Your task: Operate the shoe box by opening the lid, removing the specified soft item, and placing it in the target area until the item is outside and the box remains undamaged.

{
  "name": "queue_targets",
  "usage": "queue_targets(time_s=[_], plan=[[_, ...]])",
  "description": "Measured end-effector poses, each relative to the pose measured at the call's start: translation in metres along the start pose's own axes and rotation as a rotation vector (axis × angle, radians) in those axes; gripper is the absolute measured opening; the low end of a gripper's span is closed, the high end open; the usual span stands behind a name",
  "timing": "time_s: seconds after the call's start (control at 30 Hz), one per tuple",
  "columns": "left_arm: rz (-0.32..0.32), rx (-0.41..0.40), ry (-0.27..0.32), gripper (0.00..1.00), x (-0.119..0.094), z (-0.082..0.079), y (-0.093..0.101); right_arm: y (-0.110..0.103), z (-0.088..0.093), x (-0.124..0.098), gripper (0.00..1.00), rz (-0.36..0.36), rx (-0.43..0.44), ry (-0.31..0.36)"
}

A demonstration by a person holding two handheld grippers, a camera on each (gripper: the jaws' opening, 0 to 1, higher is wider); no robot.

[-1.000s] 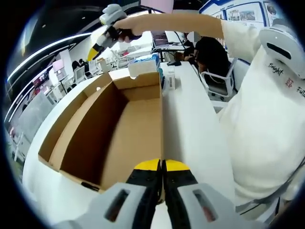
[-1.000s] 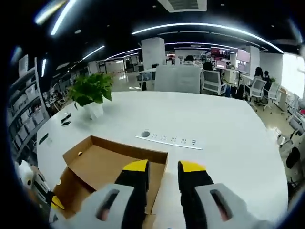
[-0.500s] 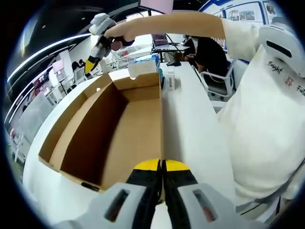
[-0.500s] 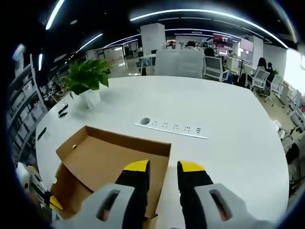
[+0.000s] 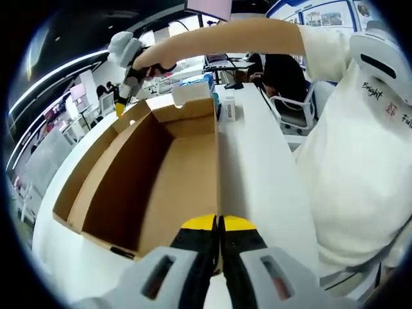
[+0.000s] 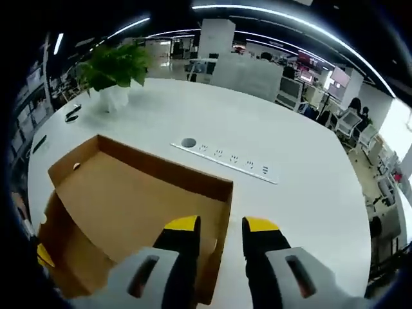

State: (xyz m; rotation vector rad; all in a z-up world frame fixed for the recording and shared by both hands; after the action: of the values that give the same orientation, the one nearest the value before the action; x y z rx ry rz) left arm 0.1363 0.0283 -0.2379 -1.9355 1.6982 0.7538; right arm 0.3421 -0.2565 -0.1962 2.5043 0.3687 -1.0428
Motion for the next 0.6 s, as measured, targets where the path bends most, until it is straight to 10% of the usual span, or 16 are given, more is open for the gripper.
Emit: queue_targets(time_s=[0.6], plan=[[0.002,0.020,0.007,0.01,0.001,0.000,0.005,-0.004,-0.003,0.014,0.22,-0.004,0.068,-0.073]])
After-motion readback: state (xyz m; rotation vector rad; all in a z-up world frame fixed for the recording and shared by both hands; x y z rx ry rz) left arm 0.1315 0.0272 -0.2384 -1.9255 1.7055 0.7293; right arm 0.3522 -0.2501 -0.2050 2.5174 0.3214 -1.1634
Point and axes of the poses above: the point that each gripper's makers call its tool centre point, and the gripper's own axes: x roughly forward along the fingers, y roughly to its right, z roughly out of its underside, the point moved 7 cm from there along -x, roughly backward along the fingers, and after that the axes turned 11 degrees about -x, right-handed, at the moved point
